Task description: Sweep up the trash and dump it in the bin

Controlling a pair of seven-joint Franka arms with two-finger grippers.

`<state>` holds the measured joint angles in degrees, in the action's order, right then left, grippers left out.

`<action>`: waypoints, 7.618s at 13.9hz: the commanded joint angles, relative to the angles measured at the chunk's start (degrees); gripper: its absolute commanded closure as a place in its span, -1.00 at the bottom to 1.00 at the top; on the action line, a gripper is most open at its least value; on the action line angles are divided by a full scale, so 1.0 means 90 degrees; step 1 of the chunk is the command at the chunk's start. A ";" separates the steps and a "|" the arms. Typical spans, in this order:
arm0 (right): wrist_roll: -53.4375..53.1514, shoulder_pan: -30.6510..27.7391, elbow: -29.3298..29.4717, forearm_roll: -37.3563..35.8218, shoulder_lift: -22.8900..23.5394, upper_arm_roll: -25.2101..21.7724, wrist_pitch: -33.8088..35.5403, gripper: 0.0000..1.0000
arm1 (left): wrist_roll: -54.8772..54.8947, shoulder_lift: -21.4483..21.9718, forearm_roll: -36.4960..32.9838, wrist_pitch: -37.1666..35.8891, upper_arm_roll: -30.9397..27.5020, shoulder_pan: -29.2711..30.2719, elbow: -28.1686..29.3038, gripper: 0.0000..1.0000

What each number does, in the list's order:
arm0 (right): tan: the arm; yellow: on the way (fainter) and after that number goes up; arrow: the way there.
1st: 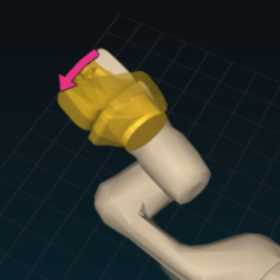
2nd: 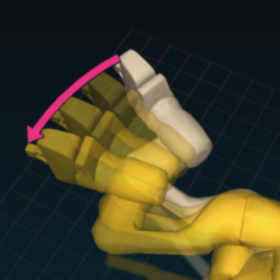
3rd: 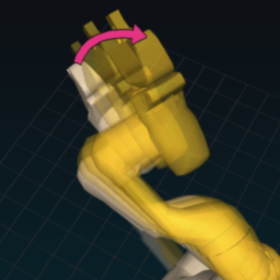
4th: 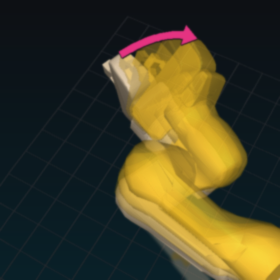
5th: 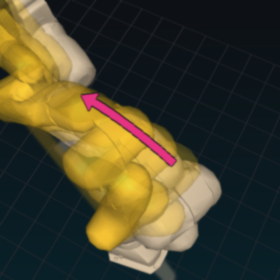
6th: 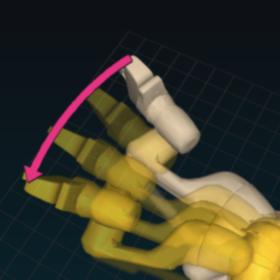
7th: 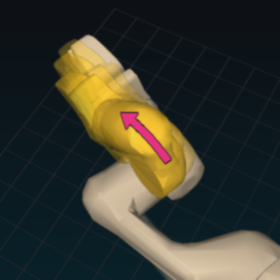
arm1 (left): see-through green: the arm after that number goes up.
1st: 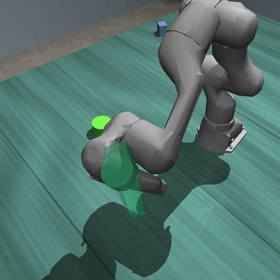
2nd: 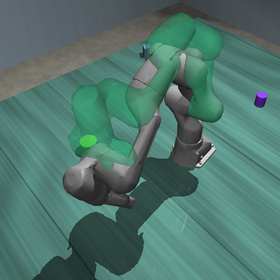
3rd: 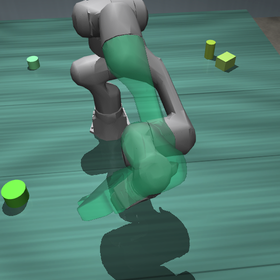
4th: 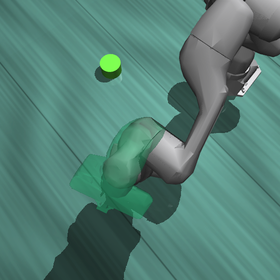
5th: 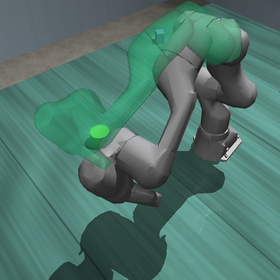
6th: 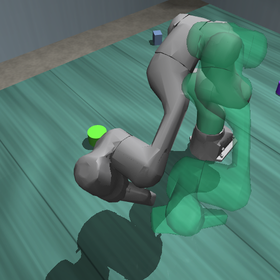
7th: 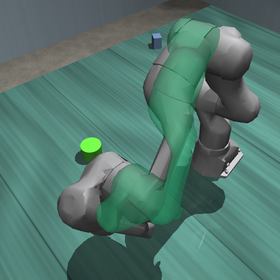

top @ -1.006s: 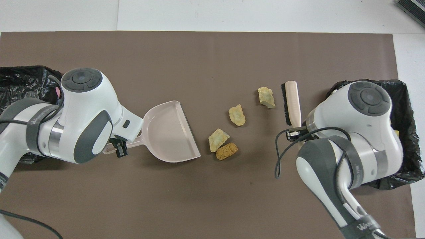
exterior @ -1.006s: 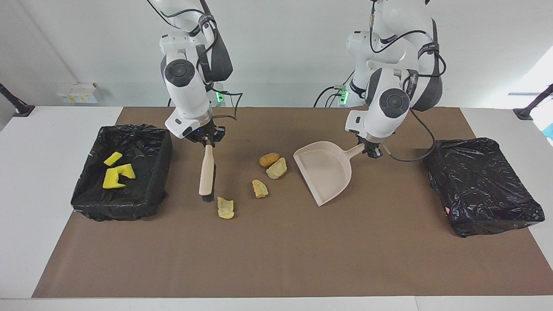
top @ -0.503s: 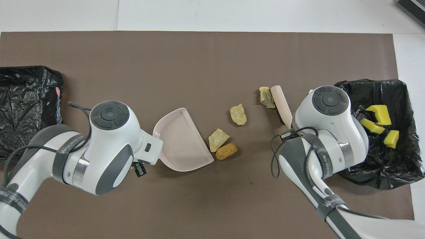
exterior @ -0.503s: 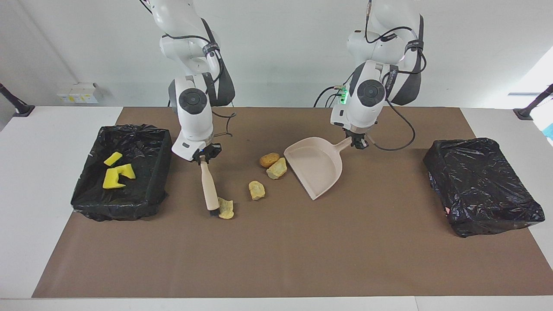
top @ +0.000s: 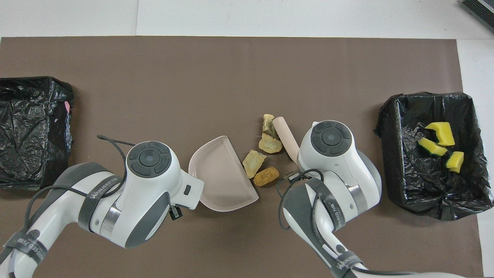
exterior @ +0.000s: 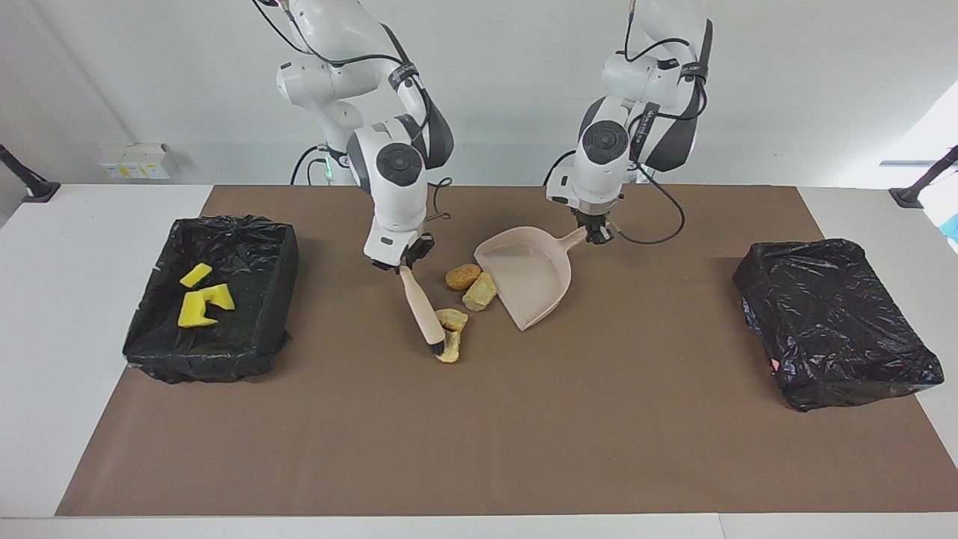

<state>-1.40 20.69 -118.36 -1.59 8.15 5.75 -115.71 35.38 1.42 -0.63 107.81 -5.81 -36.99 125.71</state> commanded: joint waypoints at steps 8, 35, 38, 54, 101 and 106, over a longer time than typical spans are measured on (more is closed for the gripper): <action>0.0420 0.0933 0.0073 0.2657 -0.0164 0.0044 -0.0112 1.00 | -0.0025 0.0253 -0.0116 0.0170 -0.0077 -0.0079 0.0329 1.00; -0.0899 0.0924 -0.0834 0.3380 -0.0730 0.0034 -0.0318 1.00 | -0.0015 0.0253 -0.0116 0.0307 -0.0077 -0.0069 0.0339 1.00; -0.0938 0.0827 -0.0649 0.3264 -0.0906 -0.0034 0.0188 1.00 | -0.0015 0.0253 -0.0116 0.0307 -0.0077 -0.0069 0.0339 1.00; -0.0207 0.0914 0.2272 0.0489 0.1556 0.0054 0.1146 1.00 | 0.1762 0.0155 0.0070 0.1508 -0.0068 0.0663 0.0554 1.00; -0.2045 0.0613 0.2289 0.1076 -0.0476 0.0161 0.3812 -1.00 | 0.8823 -0.2345 0.0647 -0.2254 -0.0116 0.7362 -0.5988 1.00; -0.0239 -0.0773 0.2467 0.0687 -0.0925 0.0015 0.4048 -1.00 | 0.8911 -0.2374 -0.0133 -0.1014 -0.0156 0.7470 -0.6174 1.00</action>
<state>-9.77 17.96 -96.33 6.59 1.61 5.70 -80.42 114.33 -18.59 0.99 96.12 -7.55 29.69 73.14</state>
